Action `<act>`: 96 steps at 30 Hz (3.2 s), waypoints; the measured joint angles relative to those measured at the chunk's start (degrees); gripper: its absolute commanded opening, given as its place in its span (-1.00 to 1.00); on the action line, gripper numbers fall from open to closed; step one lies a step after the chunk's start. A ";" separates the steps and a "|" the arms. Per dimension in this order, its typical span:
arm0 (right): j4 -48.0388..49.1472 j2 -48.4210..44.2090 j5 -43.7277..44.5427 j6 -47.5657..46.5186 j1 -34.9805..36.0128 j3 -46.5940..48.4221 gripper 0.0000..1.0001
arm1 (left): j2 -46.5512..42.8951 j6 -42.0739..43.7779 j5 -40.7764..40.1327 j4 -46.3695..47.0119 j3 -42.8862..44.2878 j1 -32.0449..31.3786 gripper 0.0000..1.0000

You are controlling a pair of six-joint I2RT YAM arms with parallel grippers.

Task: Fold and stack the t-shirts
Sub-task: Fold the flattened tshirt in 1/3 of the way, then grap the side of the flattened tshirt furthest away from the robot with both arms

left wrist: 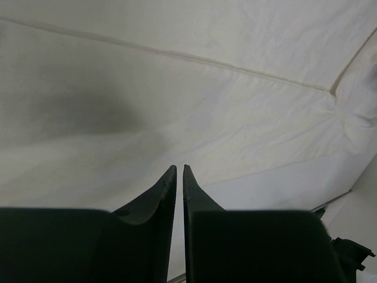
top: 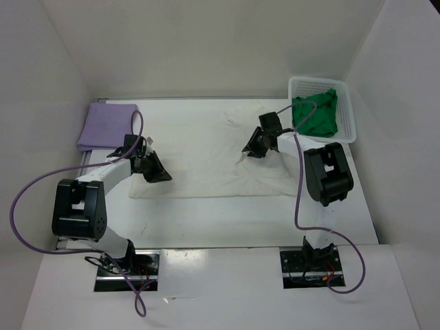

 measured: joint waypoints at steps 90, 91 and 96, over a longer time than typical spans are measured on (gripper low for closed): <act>-0.83 -9.16 -7.61 -10.60 5.29 -2.67 -0.77 | 42.01 3.67 -30.10 -9.77 54.16 9.35 -0.45; -0.74 -8.90 -7.58 -10.58 5.29 -2.60 -0.74 | 42.01 3.67 -30.08 -9.64 54.03 9.31 -0.51; -1.03 -7.78 -7.28 -10.56 4.70 -1.05 -0.42 | 41.99 3.76 -30.47 -8.94 53.48 9.14 -0.81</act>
